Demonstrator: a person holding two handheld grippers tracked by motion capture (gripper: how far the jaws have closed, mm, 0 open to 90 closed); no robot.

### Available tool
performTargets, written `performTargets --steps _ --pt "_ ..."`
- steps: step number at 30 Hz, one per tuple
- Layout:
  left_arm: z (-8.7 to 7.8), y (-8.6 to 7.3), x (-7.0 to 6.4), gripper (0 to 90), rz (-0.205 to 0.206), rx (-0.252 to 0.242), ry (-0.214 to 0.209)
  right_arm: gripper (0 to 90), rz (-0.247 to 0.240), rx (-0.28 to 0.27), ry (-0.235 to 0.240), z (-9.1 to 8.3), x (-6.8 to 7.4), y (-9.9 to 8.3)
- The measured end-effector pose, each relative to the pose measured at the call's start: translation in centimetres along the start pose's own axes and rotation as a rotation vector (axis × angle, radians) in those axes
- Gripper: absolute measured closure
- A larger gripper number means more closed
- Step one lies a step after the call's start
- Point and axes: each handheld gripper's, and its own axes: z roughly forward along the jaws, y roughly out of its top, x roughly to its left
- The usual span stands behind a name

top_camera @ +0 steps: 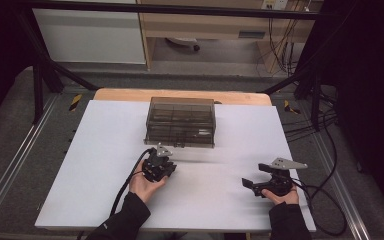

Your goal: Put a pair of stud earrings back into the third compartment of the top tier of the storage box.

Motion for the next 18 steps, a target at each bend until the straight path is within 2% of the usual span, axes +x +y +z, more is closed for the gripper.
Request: performTargets --steps 7,18 --pt "-0.9 0.4 -0.2 80.7 0.001 -0.017 -0.014 1.5 -0.001 -0.001 0.001 0.0 0.0 0.0" --pt "-2.0 1.1 -0.8 80.7 0.025 -0.036 -0.033 1.5 0.002 0.003 0.001 0.0 0.0 0.0"
